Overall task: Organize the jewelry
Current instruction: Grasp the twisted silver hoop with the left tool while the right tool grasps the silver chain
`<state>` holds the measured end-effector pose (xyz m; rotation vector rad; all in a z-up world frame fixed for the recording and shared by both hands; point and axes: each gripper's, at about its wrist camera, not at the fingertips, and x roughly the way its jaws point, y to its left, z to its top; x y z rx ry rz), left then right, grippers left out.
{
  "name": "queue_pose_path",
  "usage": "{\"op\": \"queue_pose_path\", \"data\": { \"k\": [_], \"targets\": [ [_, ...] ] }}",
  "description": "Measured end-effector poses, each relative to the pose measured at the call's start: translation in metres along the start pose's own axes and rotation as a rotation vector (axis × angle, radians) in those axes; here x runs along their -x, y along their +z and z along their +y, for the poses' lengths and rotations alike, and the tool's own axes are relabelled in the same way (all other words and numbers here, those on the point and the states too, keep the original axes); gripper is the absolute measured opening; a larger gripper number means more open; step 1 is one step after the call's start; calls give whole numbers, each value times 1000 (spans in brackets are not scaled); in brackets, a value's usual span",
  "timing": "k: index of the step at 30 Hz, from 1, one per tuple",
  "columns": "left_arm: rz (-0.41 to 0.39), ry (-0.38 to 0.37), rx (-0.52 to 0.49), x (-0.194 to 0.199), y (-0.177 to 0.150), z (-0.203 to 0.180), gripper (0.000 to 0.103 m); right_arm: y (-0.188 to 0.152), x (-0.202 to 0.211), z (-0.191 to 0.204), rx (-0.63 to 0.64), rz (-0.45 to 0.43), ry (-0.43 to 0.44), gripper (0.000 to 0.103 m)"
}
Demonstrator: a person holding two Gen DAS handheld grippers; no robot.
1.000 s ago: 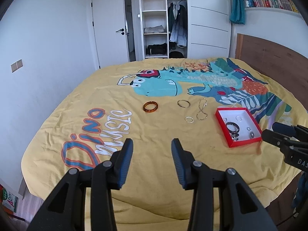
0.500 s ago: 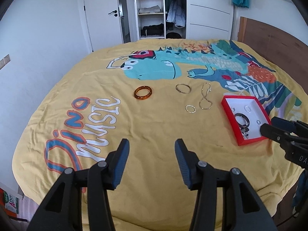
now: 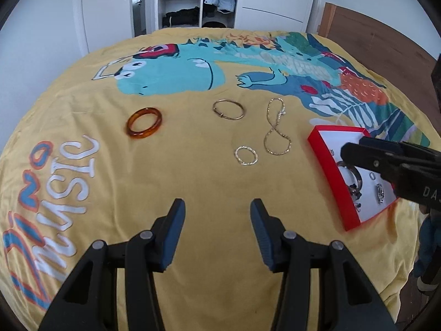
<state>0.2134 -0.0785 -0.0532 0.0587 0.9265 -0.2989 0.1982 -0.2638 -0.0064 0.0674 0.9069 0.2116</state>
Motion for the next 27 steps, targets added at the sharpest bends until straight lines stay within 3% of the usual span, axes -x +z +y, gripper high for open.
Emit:
{"op": "queue_pose_path", "data": {
  "k": [11,18,27],
  "targets": [
    [40,-102,-58,-95,40,-11,48,79,-129,-49,-73,152,-58,57],
    [71,-136,-80,-133,43,-20,51,90,-189,-64,-112,270,-110,57],
    [75,-120,-103,-161,45,-28,51,84,-217,-70,-102,314,-128,51]
  ]
}}
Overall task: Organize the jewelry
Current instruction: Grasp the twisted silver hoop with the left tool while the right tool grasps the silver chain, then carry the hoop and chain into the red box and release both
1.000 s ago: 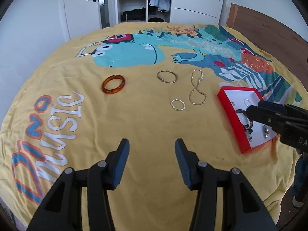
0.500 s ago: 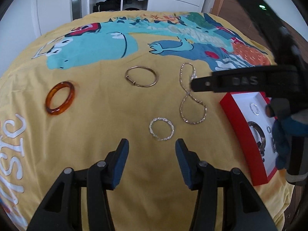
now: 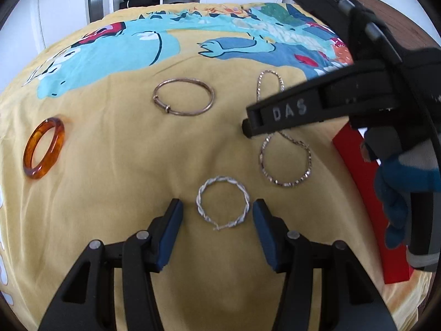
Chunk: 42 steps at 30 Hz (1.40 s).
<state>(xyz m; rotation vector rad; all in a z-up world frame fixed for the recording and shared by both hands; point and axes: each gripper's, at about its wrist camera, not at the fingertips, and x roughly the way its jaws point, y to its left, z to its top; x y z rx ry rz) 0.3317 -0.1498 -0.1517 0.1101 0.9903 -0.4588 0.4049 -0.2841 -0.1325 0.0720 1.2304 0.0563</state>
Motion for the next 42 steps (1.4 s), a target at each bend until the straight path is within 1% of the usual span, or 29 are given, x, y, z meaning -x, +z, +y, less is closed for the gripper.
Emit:
{"op": "queue_pose_path", "data": {
  "k": [2,4,5,6,8,9,12,14,18,19,23,28,35,39,42],
  "targets": [
    [-6,1,5,-4,1,1,51,-1,-2,0,8,-4,-12,46],
    [-12,-13,28,-4,2,4,50,-3,-2,0,14,-6,-20,38],
    [-18,-20,39,-3,1,7,49,-3,-2,0,17,-7,-21,30],
    [-23,-20,45,-1,1,8,44,-3,-3,0,17,-7,-17,22],
    [-29,-14,54,1,0,12,38,-4,-2,-1,15,-8,-10,16],
    [-29,-19,61,2,-1,14,37,-5,-1,0,16,-10,-7,10],
    [-34,-18,72,11,-3,18,37,-7,3,3,23,-14,6,3],
    [-38,-17,83,18,-5,21,37,-10,8,5,25,-22,17,3],
    [-51,-7,109,38,-9,29,37,-17,25,11,3,-69,81,3],
    [-54,-2,112,45,-11,31,37,-20,32,12,-1,-82,103,3],
    [-66,23,120,71,-17,36,37,-32,60,16,-25,-111,140,3],
    [-99,40,129,111,-24,37,37,-45,102,28,-23,-153,159,3],
    [-169,41,108,170,-26,23,37,-61,172,38,-6,-230,149,3],
    [-207,24,88,197,-24,5,37,-74,209,29,2,-271,126,3],
    [-225,2,68,209,-19,-14,37,-86,232,14,-3,-297,103,3]
  ]
}}
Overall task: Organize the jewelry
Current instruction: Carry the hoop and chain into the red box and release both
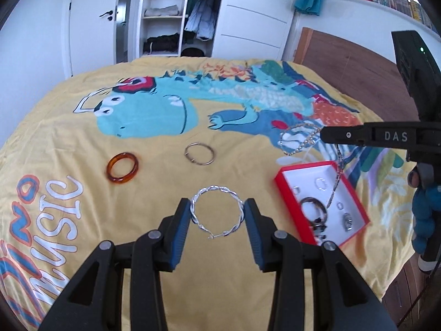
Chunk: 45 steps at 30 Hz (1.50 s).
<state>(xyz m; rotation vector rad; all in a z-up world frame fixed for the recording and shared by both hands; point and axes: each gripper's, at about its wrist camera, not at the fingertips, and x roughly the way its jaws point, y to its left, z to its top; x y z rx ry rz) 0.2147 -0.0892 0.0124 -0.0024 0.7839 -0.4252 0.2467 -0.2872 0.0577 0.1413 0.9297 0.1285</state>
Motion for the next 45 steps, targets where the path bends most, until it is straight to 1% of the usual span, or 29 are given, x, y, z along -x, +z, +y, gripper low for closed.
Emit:
{"op": "queue_pose_path", "data": {
  "k": [4,9,14,17,19,23,27,32,37,45],
  "targets": [
    [-3,-38,-33,-1,7,-36,37,-9,28,-30,-19,-24,-36,3],
    [16,-90,-84,-22,11,-86,37,-21,41,-78,-62,-26,-71,3],
    [56,-121,-130,-63,14,-134,37,-31,31,-124,-90,-11,-94,3],
    [84,-128,-138,-90,14,-155,37,-37,15,-147,-93,2,-101,3],
    [104,-124,-151,-109,12,-165,37,-39,4,-159,-95,6,-91,3],
    [136,-100,-171,-144,8,-178,37,-44,-25,-182,-98,16,-85,3],
    [159,-82,-180,-170,5,-183,37,-51,-52,-198,-119,39,-77,3],
    [183,-56,-187,-194,-2,-183,38,-61,-78,-207,-120,69,-80,3],
    [210,-41,-188,-207,-12,-183,38,-74,-87,-213,-125,94,-83,4],
    [224,-27,-213,-213,-22,-187,38,-93,-95,-217,-133,133,-88,7]
  ]
}}
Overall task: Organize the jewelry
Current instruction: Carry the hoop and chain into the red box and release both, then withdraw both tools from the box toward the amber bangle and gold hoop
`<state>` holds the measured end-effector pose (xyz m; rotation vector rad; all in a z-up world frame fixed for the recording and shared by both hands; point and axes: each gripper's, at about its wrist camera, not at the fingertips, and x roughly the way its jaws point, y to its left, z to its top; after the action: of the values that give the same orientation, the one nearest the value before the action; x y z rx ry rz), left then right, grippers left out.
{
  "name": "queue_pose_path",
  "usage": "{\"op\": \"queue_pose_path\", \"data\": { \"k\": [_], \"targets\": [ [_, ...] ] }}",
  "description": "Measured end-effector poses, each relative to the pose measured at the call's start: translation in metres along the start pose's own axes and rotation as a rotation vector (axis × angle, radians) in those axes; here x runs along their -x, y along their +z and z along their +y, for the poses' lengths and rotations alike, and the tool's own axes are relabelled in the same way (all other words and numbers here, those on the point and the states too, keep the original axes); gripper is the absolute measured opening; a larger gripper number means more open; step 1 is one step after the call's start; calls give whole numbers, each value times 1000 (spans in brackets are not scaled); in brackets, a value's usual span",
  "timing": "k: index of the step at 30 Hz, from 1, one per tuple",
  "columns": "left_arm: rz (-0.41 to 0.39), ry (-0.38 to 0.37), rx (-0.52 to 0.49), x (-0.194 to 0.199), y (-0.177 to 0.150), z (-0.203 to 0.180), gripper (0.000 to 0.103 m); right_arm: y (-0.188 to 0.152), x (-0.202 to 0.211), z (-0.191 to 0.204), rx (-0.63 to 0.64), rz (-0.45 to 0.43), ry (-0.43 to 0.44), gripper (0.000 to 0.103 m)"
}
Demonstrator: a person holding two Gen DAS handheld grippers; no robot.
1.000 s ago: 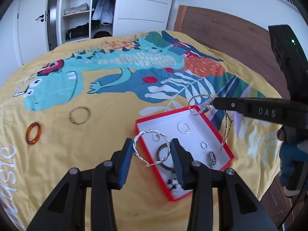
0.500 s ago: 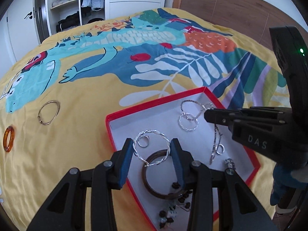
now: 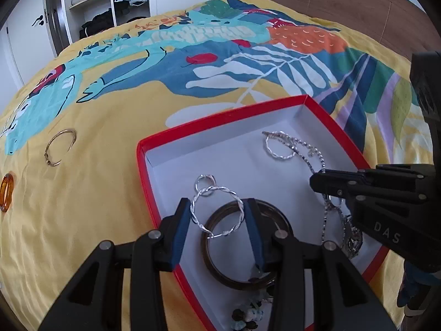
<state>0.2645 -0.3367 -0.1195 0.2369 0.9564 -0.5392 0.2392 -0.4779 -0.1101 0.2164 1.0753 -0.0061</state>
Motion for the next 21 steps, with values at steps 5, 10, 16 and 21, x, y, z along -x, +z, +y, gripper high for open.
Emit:
{"op": "queue_pose_path", "data": {
  "k": [5,10,16,21],
  "targets": [
    [7,0,-6,-1,-2,-1,38,-5,0,-4,-12,3,-11,7],
    [21,-1,0,0,-2,-3,38,-7,6,-10,-21,1,-24,18],
    [27,-2,8,8,-4,-4,39,-12,21,-14,-34,-12,-30,26],
    [17,-19,24,21,-3,-3,43,-16,43,-14,-39,-38,-33,31]
  ]
}}
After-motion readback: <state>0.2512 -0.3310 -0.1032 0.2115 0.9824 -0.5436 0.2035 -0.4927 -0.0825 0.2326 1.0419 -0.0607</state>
